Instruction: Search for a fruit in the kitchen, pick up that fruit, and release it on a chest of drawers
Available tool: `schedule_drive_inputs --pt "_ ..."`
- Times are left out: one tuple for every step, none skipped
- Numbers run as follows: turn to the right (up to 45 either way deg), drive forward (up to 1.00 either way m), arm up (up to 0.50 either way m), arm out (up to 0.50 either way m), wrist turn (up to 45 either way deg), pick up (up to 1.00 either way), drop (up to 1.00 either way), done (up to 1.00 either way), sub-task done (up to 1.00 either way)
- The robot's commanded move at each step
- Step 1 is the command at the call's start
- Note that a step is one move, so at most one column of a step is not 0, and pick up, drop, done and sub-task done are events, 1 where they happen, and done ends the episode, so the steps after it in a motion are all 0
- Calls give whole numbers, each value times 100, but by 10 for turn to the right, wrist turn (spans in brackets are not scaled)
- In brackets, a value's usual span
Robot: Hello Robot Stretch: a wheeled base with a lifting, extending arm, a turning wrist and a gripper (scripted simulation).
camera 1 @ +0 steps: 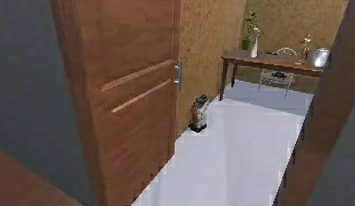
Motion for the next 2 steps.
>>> schedule_drive_inputs --pt "0 65 0 0 0 0 0 0 0" --pt "240 0 0 0 0 0 0 0 0"
